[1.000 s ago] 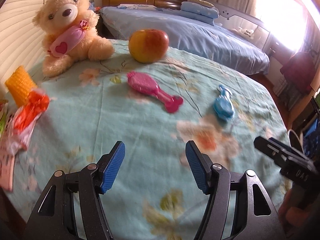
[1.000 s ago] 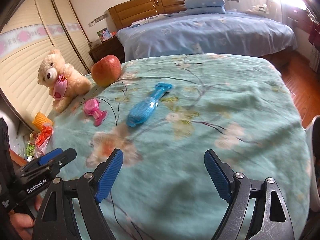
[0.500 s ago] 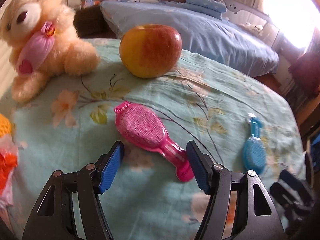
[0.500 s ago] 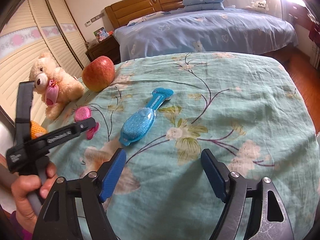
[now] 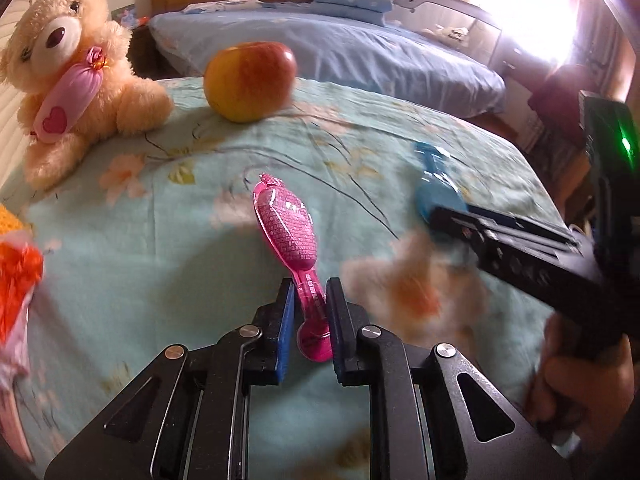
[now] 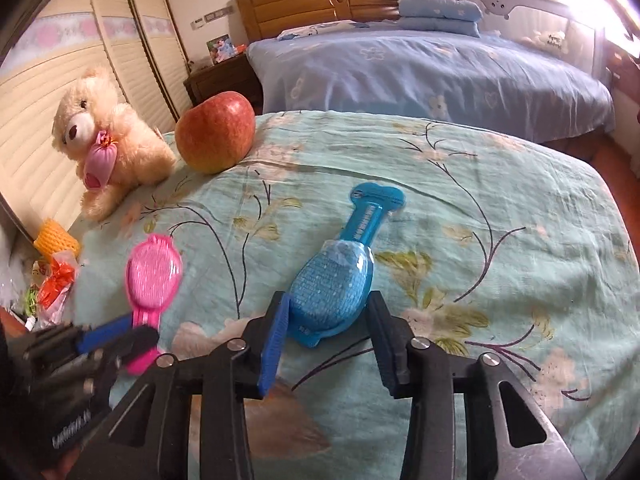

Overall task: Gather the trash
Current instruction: 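Grasp the blue hairbrush with the right gripper while the left grasps the pink hairbrush, then carry the blue and pink hairbrushes over the bin with both grippers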

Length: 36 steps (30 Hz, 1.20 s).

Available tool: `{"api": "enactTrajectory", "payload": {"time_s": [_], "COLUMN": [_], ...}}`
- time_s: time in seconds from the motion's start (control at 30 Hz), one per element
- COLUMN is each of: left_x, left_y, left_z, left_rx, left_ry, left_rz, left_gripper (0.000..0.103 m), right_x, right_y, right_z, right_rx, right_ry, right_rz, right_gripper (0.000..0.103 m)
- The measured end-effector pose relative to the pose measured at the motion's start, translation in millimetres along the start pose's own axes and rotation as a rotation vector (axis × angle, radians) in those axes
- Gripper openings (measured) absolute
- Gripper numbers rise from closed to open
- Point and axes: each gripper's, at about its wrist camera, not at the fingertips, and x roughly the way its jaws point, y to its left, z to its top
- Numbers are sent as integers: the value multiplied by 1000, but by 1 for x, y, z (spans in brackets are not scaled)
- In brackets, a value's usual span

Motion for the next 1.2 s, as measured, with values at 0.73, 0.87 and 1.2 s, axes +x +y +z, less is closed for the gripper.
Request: {"api": "enactTrajectory", "payload": {"time_s": [0.73, 0.87, 1.2], "left_x": [-8, -4, -5], "left_y": [-85, -86, -87], "left_z": [-35, -34, -35], "left_rx": [62, 57, 30], "left_ry": [6, 6, -2], "left_rz": [-81, -56, -49], "left_gripper": [10, 10, 5], "right_x": [-99, -94, -90], "right_y": [-86, -90, -96], "right_z": [-81, -80, -79], "right_rx": [145, 169, 230], "right_ry": [-27, -19, -25], "right_rz": [9, 11, 55], "right_gripper": [34, 36, 43]}}
